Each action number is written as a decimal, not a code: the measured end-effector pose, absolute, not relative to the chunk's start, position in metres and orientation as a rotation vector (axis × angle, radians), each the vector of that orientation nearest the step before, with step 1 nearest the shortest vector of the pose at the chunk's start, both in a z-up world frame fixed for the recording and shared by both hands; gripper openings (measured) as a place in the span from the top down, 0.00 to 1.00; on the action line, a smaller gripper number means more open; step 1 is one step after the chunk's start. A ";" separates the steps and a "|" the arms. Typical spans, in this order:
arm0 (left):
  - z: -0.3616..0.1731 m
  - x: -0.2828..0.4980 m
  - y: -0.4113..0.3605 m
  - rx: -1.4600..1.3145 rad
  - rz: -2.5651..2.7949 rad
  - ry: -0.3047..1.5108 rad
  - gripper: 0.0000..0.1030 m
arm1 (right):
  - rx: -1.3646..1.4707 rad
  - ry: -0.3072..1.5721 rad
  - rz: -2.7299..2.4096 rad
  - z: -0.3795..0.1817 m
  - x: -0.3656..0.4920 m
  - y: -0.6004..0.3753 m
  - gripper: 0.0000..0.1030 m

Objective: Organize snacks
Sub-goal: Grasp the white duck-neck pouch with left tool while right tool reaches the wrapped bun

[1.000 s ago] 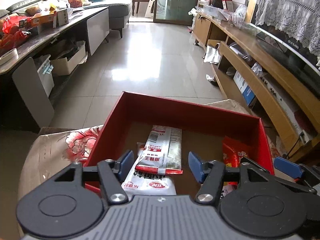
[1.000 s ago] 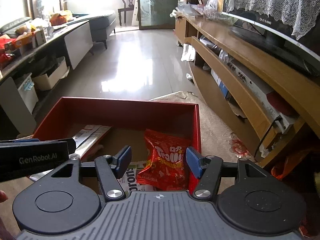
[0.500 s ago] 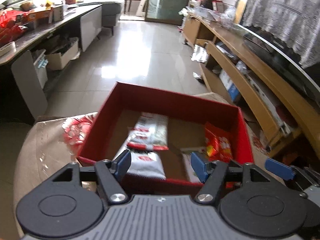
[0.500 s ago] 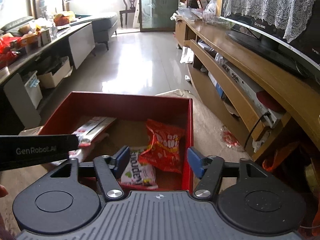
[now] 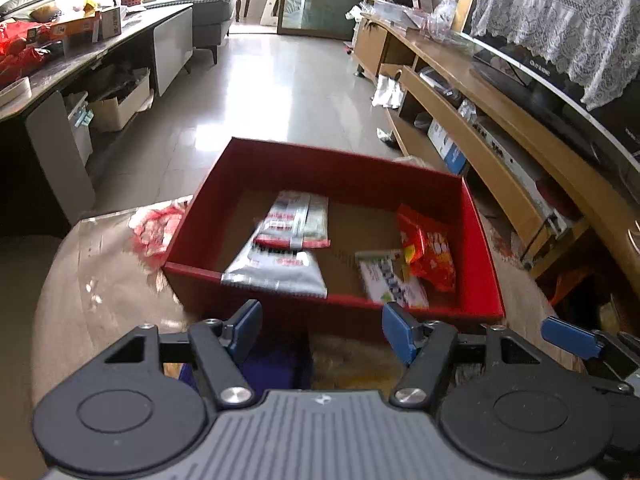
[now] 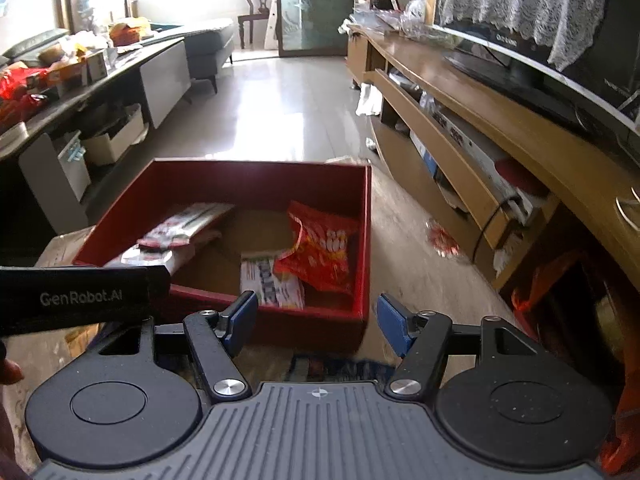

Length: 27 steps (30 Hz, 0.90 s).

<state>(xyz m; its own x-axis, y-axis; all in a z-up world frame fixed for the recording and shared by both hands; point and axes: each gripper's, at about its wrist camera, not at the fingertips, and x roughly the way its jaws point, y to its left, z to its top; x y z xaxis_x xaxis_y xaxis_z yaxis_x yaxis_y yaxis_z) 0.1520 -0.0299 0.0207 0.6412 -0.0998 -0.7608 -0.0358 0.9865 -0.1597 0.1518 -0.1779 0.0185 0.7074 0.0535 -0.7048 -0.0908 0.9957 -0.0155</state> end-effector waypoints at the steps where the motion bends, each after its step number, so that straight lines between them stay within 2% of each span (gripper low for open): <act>1: 0.019 0.148 -0.030 -0.166 -0.042 0.885 0.35 | -0.050 0.787 0.078 0.017 0.147 -0.179 0.29; 15: -0.014 0.096 -0.034 -0.153 -0.077 1.018 0.35 | -0.006 0.903 0.056 -0.003 0.102 -0.194 0.28; 27: -0.052 0.064 -0.044 -0.165 -0.057 1.151 0.34 | 0.024 0.916 0.069 -0.003 0.082 -0.204 0.25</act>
